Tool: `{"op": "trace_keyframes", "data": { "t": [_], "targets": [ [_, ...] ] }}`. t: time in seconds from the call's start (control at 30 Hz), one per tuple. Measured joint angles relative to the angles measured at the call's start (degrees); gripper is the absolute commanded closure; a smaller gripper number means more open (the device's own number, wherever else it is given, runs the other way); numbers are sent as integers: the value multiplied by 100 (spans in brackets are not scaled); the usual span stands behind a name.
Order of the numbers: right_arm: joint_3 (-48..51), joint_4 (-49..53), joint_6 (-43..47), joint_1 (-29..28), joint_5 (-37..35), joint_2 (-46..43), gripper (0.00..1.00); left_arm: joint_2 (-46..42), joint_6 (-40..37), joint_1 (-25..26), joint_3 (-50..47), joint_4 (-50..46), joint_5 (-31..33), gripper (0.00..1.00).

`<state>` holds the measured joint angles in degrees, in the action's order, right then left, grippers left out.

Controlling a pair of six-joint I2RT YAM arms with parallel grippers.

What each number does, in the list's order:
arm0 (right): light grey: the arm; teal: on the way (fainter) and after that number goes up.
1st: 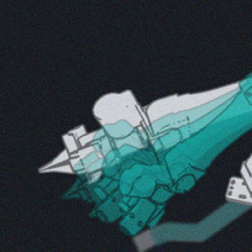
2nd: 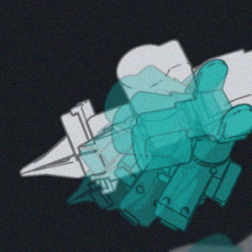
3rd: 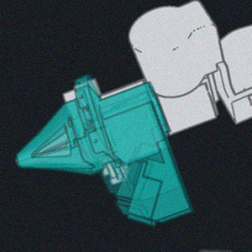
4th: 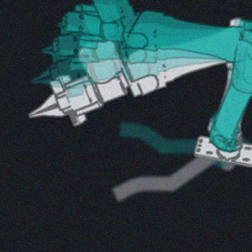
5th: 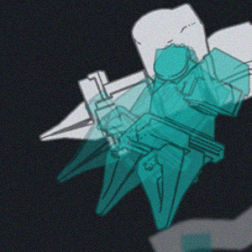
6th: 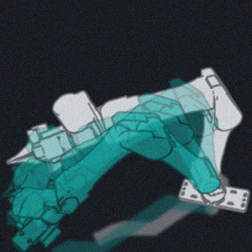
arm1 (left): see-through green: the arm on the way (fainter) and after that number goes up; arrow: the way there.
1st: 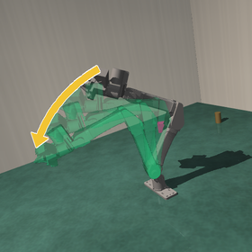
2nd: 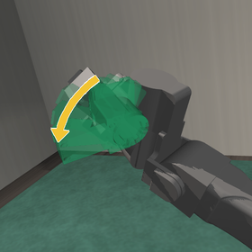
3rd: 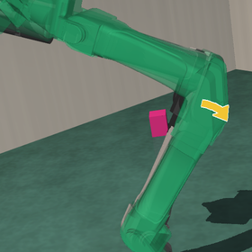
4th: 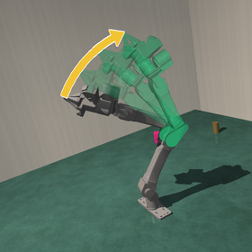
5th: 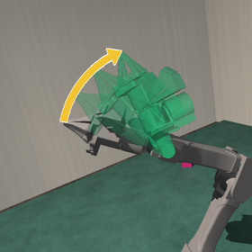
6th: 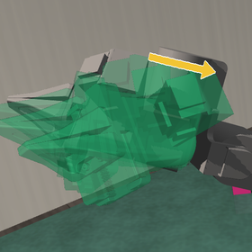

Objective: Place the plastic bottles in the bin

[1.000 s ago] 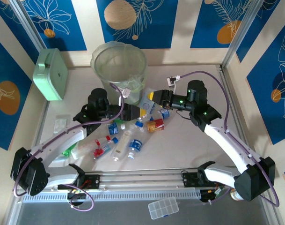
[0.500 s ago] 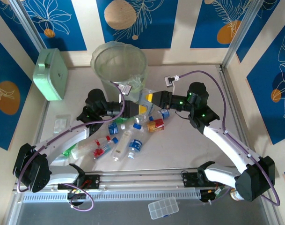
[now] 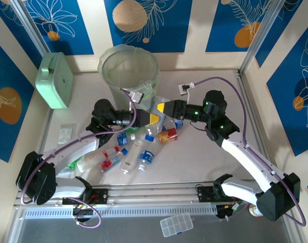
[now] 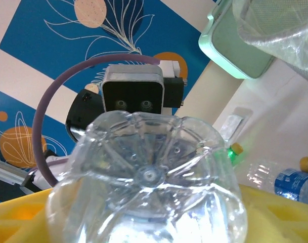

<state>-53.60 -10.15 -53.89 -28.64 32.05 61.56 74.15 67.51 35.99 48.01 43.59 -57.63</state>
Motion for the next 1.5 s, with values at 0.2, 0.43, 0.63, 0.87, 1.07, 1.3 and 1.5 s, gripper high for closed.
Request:
{"op": "trace_keyframes", "data": {
  "t": [0.2,0.43,0.63,0.87,1.07,1.3,1.5],
  "targets": [
    [-380,1003,470,-68,-553,-199,14,-367,-964,48,197,-1320,201,69],
    [-986,1893,1036,-76,-1471,-667,15,-732,-2710,46,1137,-3508,922,87],
    [-1095,2321,1300,-72,-1912,-693,16,-540,-3523,-70,1862,-4586,1692,100],
    [-1095,2671,1394,2,-2085,-680,17,46,-3639,-476,2684,-5274,2905,100],
    [-1095,2815,1480,26,-2177,-680,17,717,-3366,-623,4070,-6251,4616,100],
    [-1095,2824,1508,52,-2155,-603,18,1633,-2564,-772,4970,-7025,6142,100],
    [-1095,2826,1519,55,-2100,-518,18,2046,-2050,-935,5178,-7034,6343,97]
  ]
}}
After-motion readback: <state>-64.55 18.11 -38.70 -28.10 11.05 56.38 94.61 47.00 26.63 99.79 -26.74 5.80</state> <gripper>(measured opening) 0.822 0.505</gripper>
